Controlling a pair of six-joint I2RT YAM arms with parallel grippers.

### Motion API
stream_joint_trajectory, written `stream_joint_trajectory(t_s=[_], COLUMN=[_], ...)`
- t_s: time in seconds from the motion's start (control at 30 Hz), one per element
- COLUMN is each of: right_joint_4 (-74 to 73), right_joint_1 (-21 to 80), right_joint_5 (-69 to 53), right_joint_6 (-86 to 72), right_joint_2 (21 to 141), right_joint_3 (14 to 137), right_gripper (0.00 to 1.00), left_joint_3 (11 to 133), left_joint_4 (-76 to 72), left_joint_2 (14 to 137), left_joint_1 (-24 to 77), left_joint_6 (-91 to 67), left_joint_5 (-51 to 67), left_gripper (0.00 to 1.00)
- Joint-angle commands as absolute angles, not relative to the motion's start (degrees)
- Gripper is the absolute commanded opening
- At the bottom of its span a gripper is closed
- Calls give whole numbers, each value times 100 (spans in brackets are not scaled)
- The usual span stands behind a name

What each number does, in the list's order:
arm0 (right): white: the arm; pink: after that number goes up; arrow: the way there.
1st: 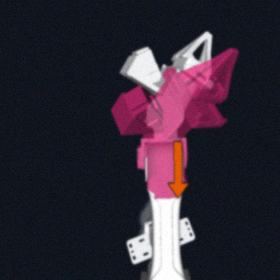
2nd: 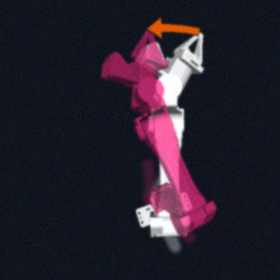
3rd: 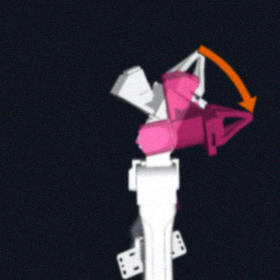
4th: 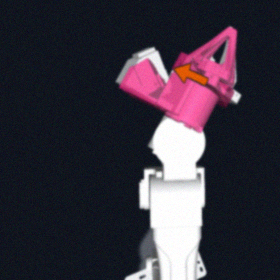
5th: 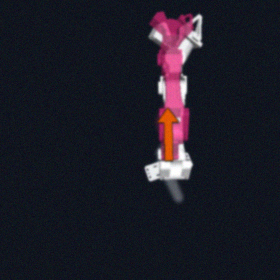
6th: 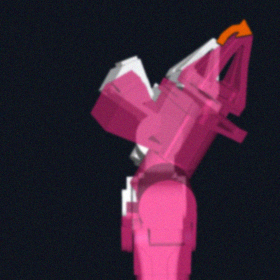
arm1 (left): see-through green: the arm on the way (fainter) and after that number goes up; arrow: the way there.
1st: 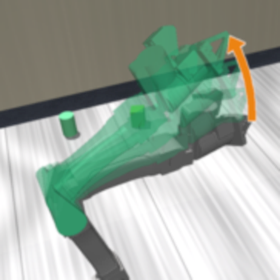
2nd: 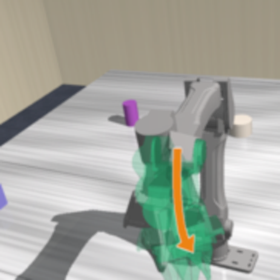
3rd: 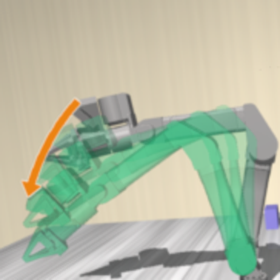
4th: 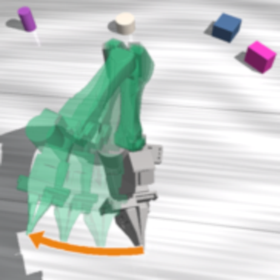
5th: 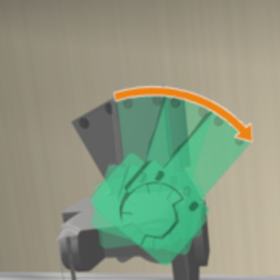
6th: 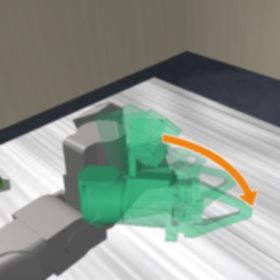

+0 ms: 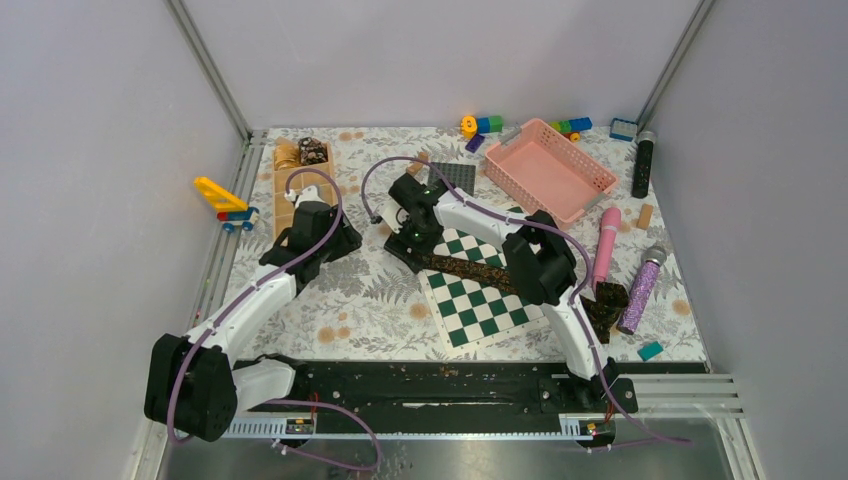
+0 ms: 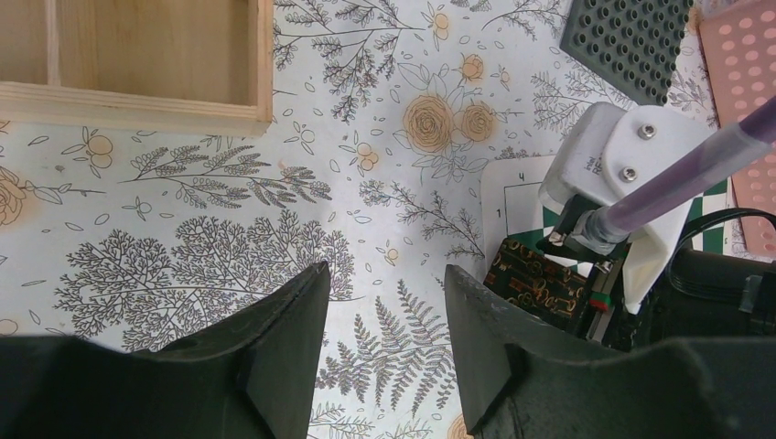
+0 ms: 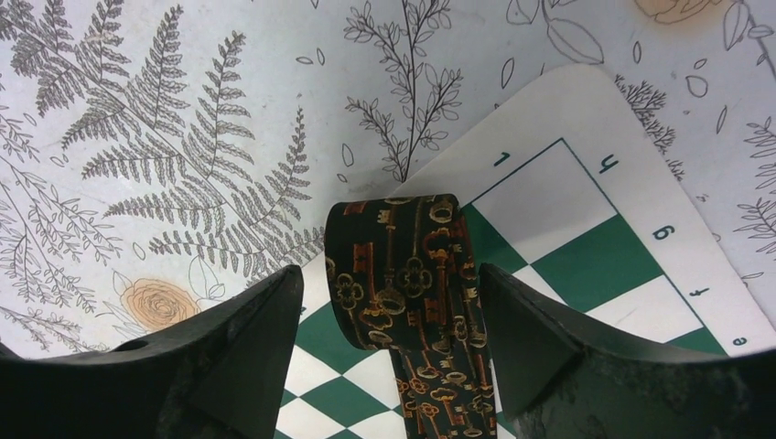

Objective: Roll the ties
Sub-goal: Roll the tie at the center of the board.

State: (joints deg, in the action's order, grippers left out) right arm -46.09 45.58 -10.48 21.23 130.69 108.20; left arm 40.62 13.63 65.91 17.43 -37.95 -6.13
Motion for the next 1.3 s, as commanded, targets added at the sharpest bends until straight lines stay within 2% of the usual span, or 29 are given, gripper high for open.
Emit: stream_joint_trajectory(t_s=[0.0,0.1,0.33,0.67,1.1,1.27], right_joint_4=[-4722,-4723,-4722,-4722,-4722,-4724], right_joint_1=[4603,4601,4614,4615,4623,4624], right_joint_5=[-987,-976,-918,-891,-880,-888], right_joint_6=[2193,2205,2245,2258,2258,2267], right_joint_2=[13190,13201,13181,13209,13236,13219], right_joint_3=[11085,11086,10978,11025,11021,10995], right_gripper=[75,73,75,56,42,31], left_joint_3=[3983,3984,3951,3973,3939,3955], left_joint_4=[1100,1079,1055,1008,980,976], left_joint_2=[6532,6562,6570,6618,6605,6634], left_joint_1=[1694,1686,1669,1652,1608,1606], left_joint_6=[-3744,-3744,-3743,-3771,-3788,-3789], left_joint_5=[-485,-451,-440,-359,-313,-290], left_gripper=[51,51,51,51,51,51])
